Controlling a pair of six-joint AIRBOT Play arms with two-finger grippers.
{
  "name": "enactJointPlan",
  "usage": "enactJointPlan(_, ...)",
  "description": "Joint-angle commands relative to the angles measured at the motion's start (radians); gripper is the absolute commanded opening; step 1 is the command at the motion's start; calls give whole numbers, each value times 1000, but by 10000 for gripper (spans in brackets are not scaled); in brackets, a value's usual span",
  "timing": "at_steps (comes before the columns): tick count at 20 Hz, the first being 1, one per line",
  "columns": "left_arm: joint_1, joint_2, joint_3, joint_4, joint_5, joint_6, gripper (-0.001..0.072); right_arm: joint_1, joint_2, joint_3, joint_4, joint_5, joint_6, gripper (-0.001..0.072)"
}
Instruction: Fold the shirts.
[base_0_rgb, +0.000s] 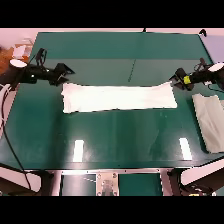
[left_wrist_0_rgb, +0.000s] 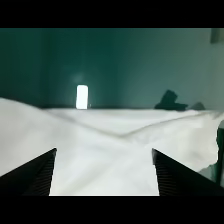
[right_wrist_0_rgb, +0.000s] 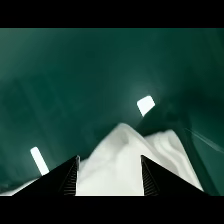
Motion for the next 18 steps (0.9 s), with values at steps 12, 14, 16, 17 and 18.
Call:
enactJointPlan(12,124,-32,216,-43,-269,-85,481,-167,-87,-56,58,294,-424,540)
enactJointPlan(14,124,-32,216,-69,-282,-85,285,-166,-140,-47,133,295,-461,540)
enactJointPlan(16,124,-32,216,-83,-293,-85,25,-156,-173,-44,176,300,-491,540)
enactJointPlan(17,124,-32,216,-83,-299,-85,25,-148,-183,-44,175,310,-510,540)
enactJointPlan(18,124,-32,216,-88,-305,-85,25,-142,-190,-44,175,319,-517,539)
